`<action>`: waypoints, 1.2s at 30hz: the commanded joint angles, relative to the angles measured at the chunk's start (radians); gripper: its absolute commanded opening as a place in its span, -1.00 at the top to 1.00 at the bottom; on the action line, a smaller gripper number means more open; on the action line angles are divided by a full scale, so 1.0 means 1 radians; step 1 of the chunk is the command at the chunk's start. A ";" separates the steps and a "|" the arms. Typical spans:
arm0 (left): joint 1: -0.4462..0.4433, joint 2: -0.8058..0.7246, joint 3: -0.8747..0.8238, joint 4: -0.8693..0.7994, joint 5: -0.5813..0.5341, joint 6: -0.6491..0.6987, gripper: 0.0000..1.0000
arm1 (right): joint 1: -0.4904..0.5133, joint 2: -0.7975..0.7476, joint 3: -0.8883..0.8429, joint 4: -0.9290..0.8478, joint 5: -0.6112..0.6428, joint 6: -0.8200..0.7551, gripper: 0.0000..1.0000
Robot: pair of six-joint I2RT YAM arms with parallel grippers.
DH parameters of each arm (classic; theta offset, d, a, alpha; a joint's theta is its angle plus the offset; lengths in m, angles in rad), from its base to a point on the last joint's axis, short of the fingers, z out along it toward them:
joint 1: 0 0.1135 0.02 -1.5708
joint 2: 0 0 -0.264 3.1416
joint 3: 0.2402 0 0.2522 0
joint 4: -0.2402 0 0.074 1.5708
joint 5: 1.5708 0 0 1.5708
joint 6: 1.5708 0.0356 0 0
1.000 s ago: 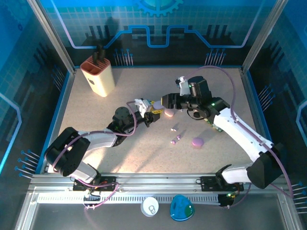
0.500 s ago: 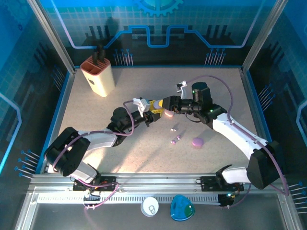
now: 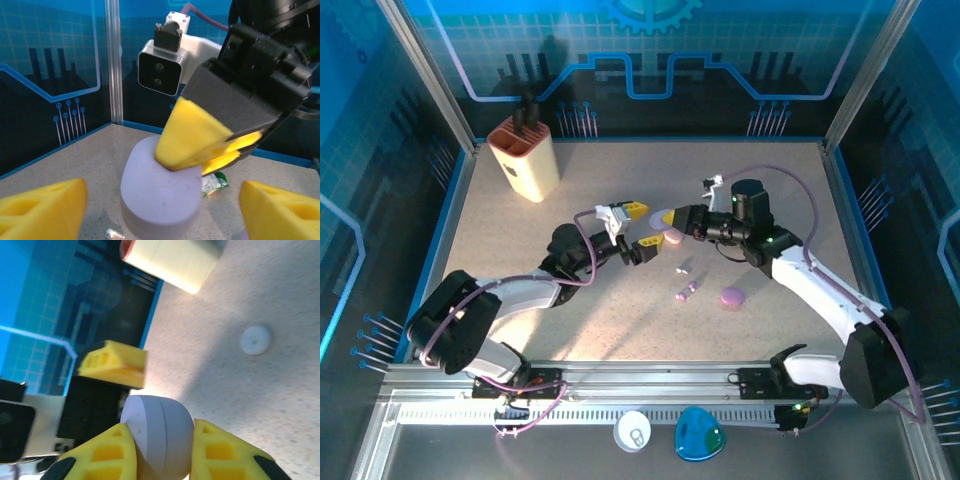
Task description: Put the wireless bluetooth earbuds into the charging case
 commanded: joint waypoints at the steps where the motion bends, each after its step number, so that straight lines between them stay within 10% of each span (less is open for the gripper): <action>1: -0.002 -0.046 -0.030 -0.094 0.034 0.052 -0.74 | -0.058 -0.041 -0.073 -0.075 0.143 -0.062 0.66; 22: -0.080 -0.041 0.081 -0.549 0.086 0.312 -0.97 | -0.251 0.271 -0.289 0.116 0.231 -0.085 0.58; 36: -0.199 0.140 0.244 -0.675 -0.003 0.356 -0.95 | -0.309 0.098 -0.271 -0.049 0.326 -0.181 -0.41</action>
